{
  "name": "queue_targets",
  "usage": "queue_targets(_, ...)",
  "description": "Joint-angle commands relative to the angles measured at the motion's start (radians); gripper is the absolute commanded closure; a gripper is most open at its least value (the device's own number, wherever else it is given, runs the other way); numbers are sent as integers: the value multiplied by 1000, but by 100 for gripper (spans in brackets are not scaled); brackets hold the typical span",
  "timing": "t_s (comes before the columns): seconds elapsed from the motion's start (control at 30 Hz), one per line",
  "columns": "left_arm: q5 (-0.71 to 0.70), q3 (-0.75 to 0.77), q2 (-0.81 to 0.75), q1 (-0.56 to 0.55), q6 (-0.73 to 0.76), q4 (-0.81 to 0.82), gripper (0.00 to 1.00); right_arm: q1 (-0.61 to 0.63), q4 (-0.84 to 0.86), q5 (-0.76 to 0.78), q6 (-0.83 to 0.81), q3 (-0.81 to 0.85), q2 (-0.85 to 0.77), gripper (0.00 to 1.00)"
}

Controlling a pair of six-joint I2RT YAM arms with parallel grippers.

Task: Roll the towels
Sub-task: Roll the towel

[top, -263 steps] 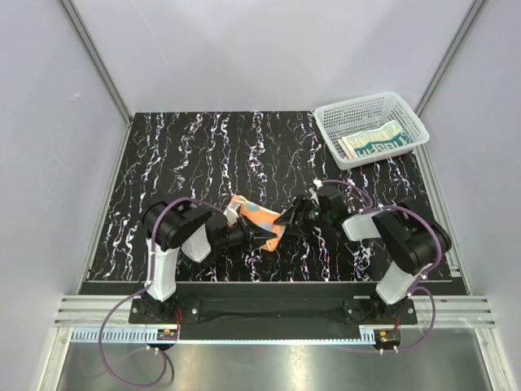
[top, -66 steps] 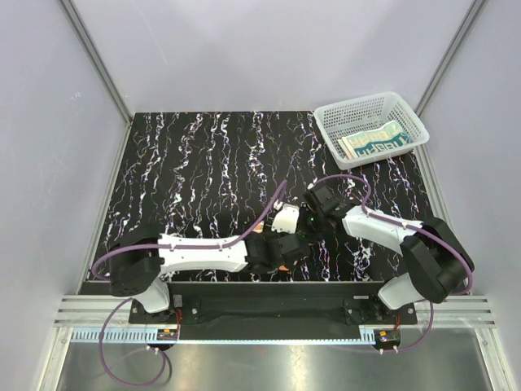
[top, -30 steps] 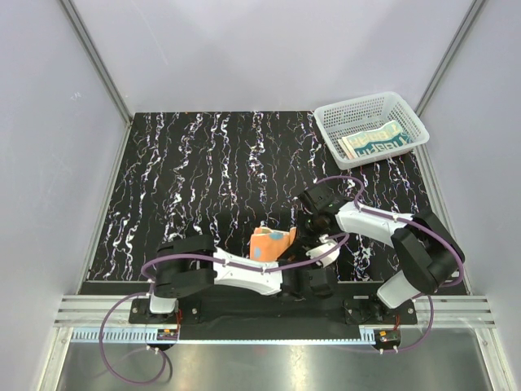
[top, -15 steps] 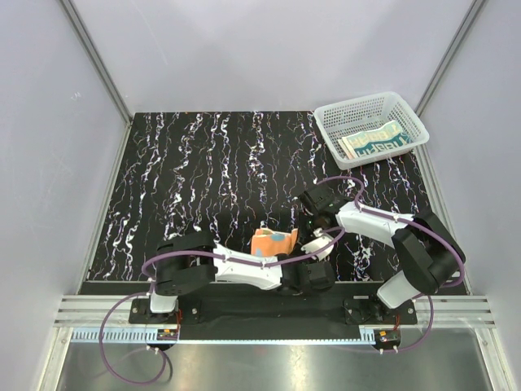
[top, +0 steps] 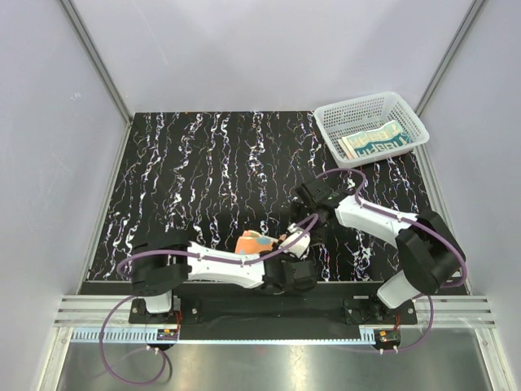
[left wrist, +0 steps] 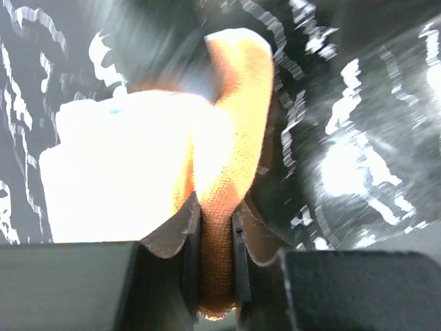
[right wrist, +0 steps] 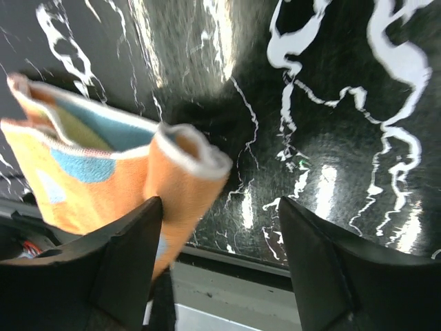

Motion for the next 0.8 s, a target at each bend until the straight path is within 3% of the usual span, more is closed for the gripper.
queue_targets(0.0, 25, -46, -79, 6, -138, -45, 100, -6, -49, 106, 33, 58, -48, 24)
queue_targets(0.23, 30, -55, -154, 11, -309, -124, 100, -61, -49, 175, 70, 23, -166, 22)
queue_targets(0.4, 26, -105, -229, 23, -582, -256, 100, -64, 24, 130, 64, -40, -227, 23)
queue_targets(0.77, 229, -667, -677, 92, -736, 242, 100, -52, 513, -343, 44, -296, -289, 23)
